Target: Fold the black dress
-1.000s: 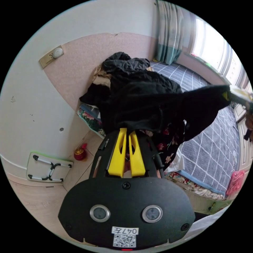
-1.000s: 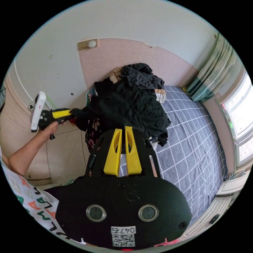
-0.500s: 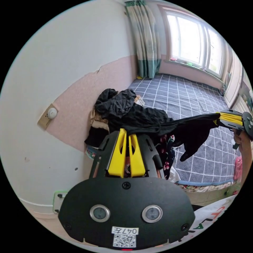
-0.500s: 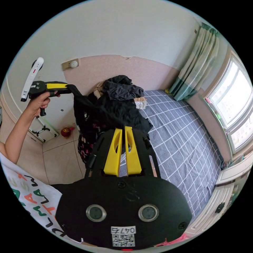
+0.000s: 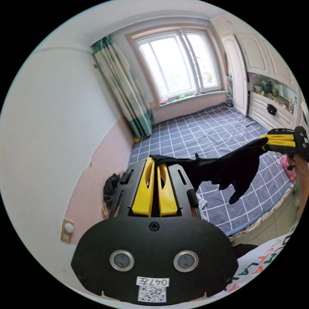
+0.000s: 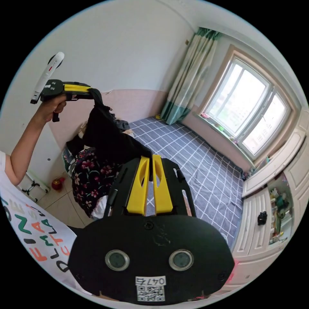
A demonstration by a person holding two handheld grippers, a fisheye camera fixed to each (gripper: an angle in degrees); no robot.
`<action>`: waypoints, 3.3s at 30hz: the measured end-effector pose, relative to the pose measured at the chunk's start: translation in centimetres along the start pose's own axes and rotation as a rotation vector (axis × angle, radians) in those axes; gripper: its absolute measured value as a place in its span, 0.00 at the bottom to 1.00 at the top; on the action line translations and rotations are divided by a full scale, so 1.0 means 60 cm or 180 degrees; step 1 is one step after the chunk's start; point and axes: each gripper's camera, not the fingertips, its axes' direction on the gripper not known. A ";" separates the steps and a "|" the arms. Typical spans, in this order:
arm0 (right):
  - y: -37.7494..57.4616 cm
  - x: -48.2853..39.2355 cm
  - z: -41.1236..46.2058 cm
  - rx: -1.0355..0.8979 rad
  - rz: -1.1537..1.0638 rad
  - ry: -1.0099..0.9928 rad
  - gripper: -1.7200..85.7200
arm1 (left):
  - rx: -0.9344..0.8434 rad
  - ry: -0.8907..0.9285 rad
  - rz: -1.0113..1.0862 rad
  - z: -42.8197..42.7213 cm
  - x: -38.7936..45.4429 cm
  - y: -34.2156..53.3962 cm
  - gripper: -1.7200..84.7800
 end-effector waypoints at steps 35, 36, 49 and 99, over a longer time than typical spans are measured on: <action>0.192 0.609 -0.151 -0.0334 -0.0109 0.1064 0.02 | 0.0055 0.0227 0.0611 0.096 0.681 -0.535 0.01; 0.200 0.599 -0.147 -0.0359 -0.0136 0.1043 0.02 | -0.0041 0.0228 0.0672 0.103 0.695 -0.503 0.01; 0.488 0.300 0.081 -0.0919 -0.0358 0.0400 0.02 | -0.1116 0.0228 0.1107 0.229 0.866 -0.057 0.01; 1.105 0.200 0.503 -0.2006 0.2595 -0.0111 0.05 | -0.1858 0.1803 0.0948 0.588 1.278 0.340 0.13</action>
